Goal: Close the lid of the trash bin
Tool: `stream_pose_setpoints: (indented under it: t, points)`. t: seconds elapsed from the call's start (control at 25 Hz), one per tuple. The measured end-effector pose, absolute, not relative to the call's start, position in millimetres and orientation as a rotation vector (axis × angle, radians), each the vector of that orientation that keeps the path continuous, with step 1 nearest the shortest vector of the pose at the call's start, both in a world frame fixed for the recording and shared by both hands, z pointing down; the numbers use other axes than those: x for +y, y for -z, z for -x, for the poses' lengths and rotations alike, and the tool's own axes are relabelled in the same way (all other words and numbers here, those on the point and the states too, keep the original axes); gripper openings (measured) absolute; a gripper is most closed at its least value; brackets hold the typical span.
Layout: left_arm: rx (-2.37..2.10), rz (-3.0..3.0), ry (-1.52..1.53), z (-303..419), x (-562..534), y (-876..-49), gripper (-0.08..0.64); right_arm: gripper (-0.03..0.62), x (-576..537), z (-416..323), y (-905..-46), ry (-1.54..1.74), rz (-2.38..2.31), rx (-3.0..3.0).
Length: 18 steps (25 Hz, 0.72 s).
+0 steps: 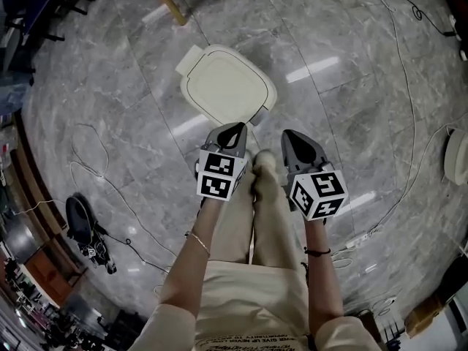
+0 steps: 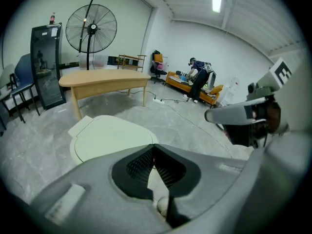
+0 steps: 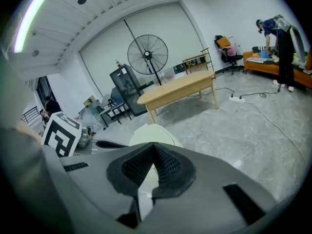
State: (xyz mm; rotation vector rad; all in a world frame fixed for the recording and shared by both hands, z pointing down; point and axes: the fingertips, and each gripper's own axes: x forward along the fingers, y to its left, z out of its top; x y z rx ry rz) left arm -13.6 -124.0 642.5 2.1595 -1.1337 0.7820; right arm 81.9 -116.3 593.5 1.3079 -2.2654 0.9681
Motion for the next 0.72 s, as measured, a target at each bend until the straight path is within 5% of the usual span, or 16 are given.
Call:
stream_pose_setpoints:
  t: [0.72]
  points:
    - [-1.26, -2.295, -0.644, 25.8, -115.3, -478.7, 0.023, 0.005, -127.1, -81.6, -465.5, -0.775, -1.187, -2.343]
